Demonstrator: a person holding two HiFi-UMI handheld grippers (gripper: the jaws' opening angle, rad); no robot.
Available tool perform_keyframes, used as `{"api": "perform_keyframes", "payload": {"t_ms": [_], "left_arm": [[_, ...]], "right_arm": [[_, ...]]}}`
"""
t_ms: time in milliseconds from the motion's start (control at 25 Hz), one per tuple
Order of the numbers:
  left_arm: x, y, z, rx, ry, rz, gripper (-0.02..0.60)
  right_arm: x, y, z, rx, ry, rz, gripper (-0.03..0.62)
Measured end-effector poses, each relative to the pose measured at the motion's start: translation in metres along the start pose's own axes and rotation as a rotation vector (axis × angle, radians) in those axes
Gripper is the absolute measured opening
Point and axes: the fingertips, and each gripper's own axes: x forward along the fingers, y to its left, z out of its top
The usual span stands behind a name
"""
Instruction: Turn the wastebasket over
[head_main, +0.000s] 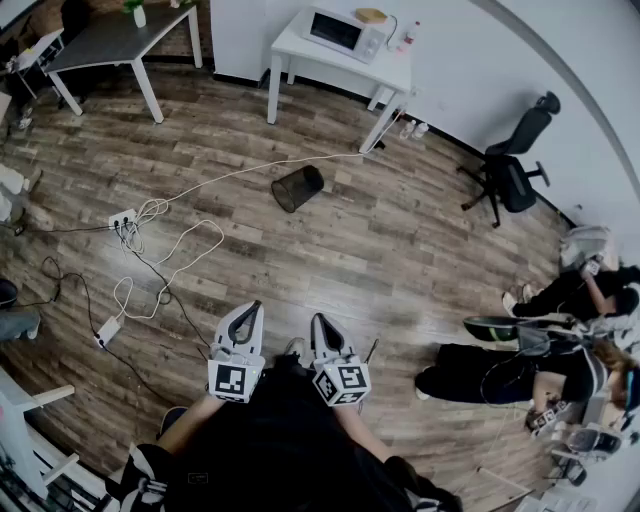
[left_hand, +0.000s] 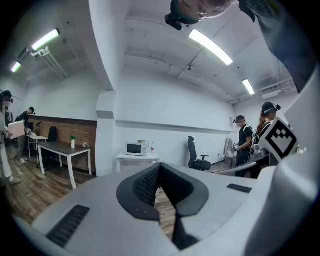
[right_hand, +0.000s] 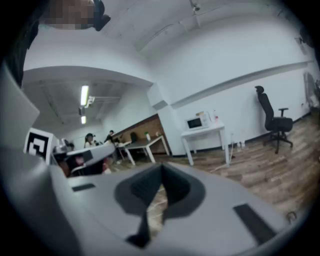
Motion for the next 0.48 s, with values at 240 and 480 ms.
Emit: {"api": "perform_keyframes", "payload": {"t_ms": [240, 480], "left_arm": [[0.0027, 0.0031, 0.0014, -0.006, -0.004, -0.002, 0.034], [0.0004, 0.007, 0.0016, -0.011, -0.007, -0.011, 0.034]], "right_arm": [[0.0029, 0.0017, 0.0016, -0.009, 0.003, 0.001, 0.032], [0.0047, 0.0067, 0.001, -0.012, -0.005, -0.004, 0.032]]}}
